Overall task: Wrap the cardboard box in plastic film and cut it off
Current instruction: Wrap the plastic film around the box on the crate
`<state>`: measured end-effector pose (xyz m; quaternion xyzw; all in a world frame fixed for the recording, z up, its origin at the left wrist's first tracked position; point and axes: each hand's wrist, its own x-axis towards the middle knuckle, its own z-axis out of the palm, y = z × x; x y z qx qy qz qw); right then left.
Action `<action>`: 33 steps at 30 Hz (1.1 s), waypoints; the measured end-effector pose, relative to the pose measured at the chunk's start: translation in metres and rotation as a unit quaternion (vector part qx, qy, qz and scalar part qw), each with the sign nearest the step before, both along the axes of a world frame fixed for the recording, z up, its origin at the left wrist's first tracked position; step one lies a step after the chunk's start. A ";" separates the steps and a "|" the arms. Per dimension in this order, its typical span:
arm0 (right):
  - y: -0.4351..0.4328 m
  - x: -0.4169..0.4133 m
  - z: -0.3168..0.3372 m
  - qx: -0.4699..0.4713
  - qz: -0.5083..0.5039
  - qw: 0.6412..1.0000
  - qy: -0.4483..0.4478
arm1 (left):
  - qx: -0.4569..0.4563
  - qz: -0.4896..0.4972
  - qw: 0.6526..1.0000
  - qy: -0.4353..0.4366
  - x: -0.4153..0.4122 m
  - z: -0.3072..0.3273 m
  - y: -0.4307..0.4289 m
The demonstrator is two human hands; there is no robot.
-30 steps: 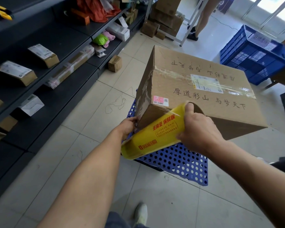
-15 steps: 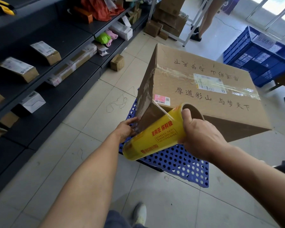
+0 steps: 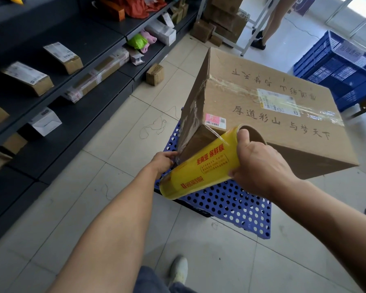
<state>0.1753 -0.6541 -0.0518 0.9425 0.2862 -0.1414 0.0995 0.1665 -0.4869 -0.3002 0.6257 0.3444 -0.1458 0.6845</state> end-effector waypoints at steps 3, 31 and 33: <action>0.005 -0.002 -0.001 0.000 0.001 1.000 -0.004 | -0.028 -0.052 0.998 0.023 -0.004 -0.008 0.007; 0.018 -0.011 0.002 -0.032 -0.068 0.997 -0.006 | -0.044 -0.020 0.996 0.074 0.025 -0.048 -0.001; 0.018 -0.010 0.004 -0.026 -0.081 0.996 -0.004 | -0.024 -0.018 0.997 0.069 0.024 -0.048 -0.002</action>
